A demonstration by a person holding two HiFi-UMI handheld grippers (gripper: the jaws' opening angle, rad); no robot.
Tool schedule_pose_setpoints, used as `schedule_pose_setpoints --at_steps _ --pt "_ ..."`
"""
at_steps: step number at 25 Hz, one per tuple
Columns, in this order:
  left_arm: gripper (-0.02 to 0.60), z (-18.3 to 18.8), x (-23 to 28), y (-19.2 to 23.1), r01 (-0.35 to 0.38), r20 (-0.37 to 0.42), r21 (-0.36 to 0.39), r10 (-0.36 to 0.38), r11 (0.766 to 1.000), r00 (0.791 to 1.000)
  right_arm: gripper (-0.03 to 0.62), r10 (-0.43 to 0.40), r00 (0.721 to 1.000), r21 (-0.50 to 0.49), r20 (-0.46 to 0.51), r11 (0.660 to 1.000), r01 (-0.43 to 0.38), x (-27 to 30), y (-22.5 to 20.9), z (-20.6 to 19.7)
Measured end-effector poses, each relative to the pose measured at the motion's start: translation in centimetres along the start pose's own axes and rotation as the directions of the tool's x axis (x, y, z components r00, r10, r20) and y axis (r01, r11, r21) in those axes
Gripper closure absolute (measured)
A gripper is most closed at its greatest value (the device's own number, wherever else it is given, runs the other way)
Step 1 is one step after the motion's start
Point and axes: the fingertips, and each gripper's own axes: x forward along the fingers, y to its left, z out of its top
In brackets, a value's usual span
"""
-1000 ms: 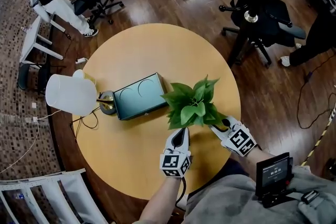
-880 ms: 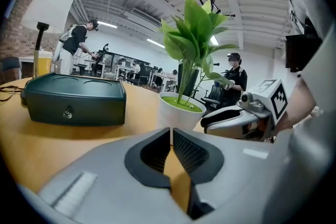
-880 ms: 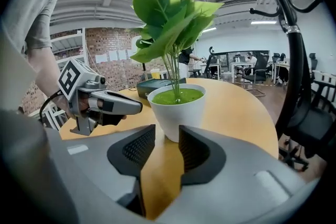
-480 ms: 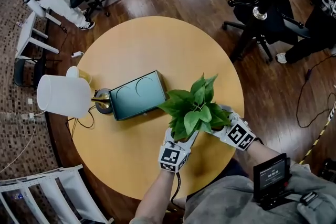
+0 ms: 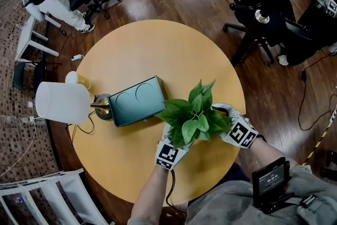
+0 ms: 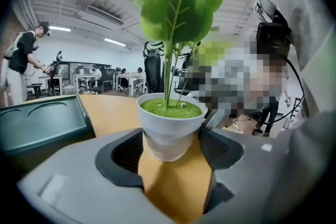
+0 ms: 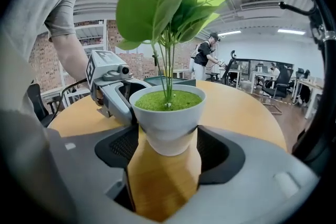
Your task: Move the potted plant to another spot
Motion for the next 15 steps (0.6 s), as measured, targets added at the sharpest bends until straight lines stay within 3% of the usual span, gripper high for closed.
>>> schedule_pose_setpoints --at_steps 9,15 --pt "0.245 0.9 -0.3 0.0 -0.021 0.013 -0.015 0.021 1.0 1.0 0.263 0.013 1.0 -0.022 -0.003 1.0 -0.013 -0.3 -0.1 0.9" --pt "0.245 4.1 -1.4 -0.4 -0.054 0.037 -0.012 0.054 0.998 0.998 0.263 0.032 0.999 -0.04 0.012 0.999 -0.032 -2.1 -0.2 3.6"
